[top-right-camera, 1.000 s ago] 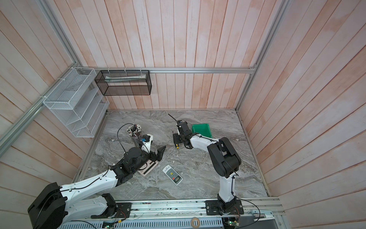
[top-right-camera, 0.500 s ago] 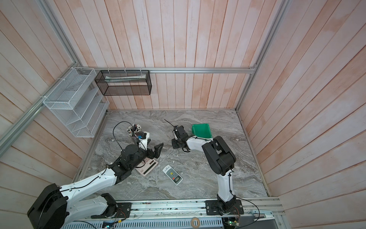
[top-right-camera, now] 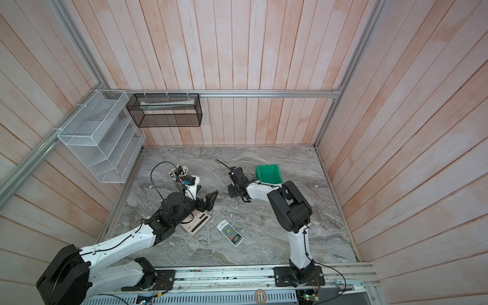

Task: Put the screwdriver in the bin
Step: Pick up the screwdriver from the center of the table, then place the screwdriver into the bin.

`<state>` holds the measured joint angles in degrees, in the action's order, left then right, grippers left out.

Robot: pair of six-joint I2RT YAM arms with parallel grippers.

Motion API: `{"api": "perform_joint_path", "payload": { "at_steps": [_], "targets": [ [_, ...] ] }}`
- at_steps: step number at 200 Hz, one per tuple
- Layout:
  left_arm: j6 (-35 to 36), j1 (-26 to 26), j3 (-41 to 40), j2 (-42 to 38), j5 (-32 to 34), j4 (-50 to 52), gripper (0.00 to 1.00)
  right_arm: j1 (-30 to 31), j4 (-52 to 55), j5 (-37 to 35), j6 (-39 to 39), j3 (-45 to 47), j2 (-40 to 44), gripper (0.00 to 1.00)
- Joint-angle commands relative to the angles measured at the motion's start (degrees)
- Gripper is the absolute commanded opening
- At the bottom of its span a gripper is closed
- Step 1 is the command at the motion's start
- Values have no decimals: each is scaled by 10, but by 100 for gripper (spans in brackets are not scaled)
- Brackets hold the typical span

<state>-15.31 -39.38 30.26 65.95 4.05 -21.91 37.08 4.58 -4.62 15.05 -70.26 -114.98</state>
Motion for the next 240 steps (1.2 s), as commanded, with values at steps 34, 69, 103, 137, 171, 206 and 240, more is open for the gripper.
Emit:
{"api": "perform_joint_path", "payload": {
  "at_steps": [34,69,103,137,171,206,240],
  "targets": [
    [-9,3,-12,-11,1,-16,100,-1,14,3,9,36,50,1],
    [7,7,-1,-3,-8,-8,100,-3,11,16,23,35,92,1],
    [22,29,26,17,-33,-9,100,-23,6,41,45,42,149,1],
    [37,36,89,57,-55,-11,100,-72,-13,90,76,74,234,1],
    [32,36,148,106,-76,-39,100,-144,-26,134,113,103,302,1],
    [23,25,200,189,-94,-73,100,-207,-22,172,163,122,315,1],
    [48,6,233,216,-90,-49,100,-243,-28,179,241,159,325,1]
  ]
}}
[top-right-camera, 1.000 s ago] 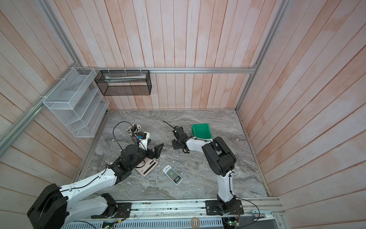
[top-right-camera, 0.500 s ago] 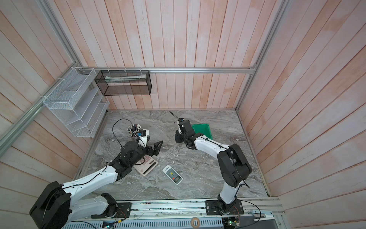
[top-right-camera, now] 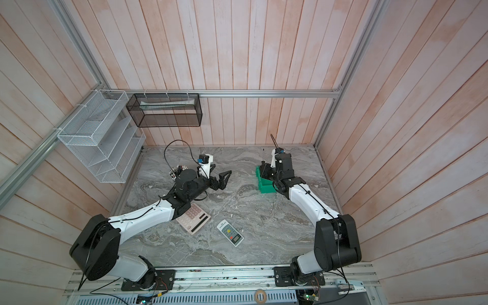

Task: Put the screwdriver in the bin
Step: Place the screwdriver into the bin.

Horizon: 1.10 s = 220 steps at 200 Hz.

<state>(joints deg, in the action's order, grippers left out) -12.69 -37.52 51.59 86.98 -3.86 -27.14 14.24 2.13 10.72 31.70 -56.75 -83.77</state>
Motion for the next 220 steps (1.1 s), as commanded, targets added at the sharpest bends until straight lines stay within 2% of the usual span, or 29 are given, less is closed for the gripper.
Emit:
{"api": "perform_joint_path", "payload": {
  "at_steps": [1,44,88,148,172,220],
  "targets": [
    [22,-13,20,7,-10,4,100,-15,-3,26,75,24,13,1],
    [45,-27,46,23,-14,35,100,-28,-65,48,196,60,0,2],
    [60,-34,93,54,-27,80,100,-31,-108,59,231,56,-43,2],
    [79,-54,105,62,-8,95,100,-35,-184,93,330,76,-87,3],
    [79,-55,112,65,-8,100,100,-36,-180,72,348,78,-82,3],
    [94,-60,103,60,0,94,100,-43,-137,42,335,67,-92,4]
  ]
}}
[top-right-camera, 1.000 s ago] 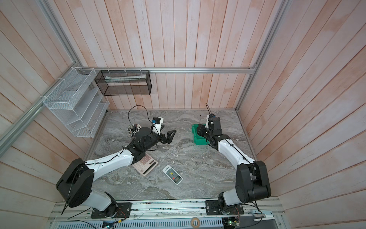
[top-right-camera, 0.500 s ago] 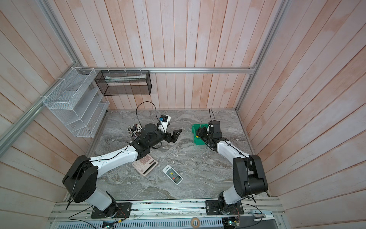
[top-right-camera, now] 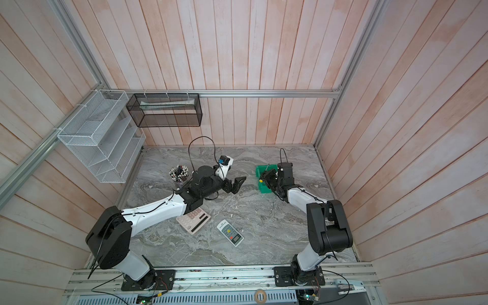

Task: Put the screwdriver in the bin
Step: Place the screwdriver into the bin.

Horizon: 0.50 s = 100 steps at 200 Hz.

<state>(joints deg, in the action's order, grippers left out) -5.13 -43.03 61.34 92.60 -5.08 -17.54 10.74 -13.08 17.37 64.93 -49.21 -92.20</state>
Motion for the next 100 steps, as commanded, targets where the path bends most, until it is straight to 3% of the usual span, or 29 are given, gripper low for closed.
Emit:
{"api": "perform_joint_path", "payload": {
  "at_steps": [1,38,100],
  "targets": [
    [19,-5,6,4,13,-3,100,-8,15,-25,3,-8,-7,4],
    [24,-10,-9,-6,21,-16,100,-16,31,-49,-3,-8,-6,4],
    [37,-23,-21,-13,40,-28,100,-21,52,-11,7,-27,-40,5]
  ]
}}
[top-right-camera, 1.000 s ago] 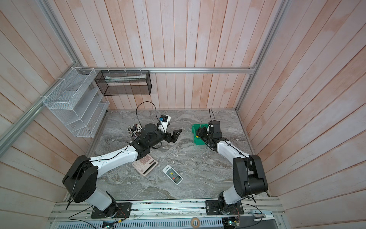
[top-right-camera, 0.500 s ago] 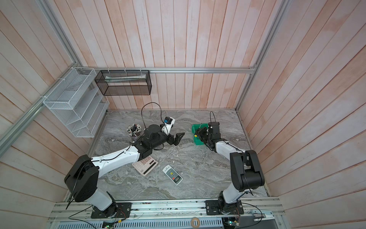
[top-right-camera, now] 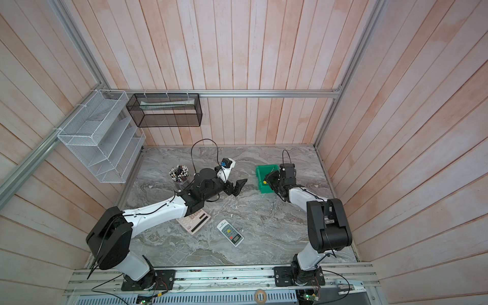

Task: Put the screwdriver in the bin
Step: Place the screwdriver into the bin.

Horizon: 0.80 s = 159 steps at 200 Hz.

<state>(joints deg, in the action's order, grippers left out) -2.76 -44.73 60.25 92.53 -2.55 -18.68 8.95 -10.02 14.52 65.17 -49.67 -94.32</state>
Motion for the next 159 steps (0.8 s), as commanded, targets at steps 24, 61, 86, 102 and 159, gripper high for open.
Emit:
{"api": "perform_joint_path", "payload": {
  "at_steps": [24,61,86,102,159],
  "targets": [
    [17,-10,-12,-15,22,-20,100,-4,2,30,29,-7,-12,6],
    [22,-14,-13,-14,27,-21,100,-4,18,20,35,-9,4,7],
    [23,-15,-12,-15,30,-21,100,-4,39,6,32,-17,4,7],
    [24,-16,-13,-15,30,-21,100,-6,54,2,25,-29,-2,15],
    [25,-16,-24,-21,30,-32,100,-6,66,-1,3,-43,-19,21]
  ]
}}
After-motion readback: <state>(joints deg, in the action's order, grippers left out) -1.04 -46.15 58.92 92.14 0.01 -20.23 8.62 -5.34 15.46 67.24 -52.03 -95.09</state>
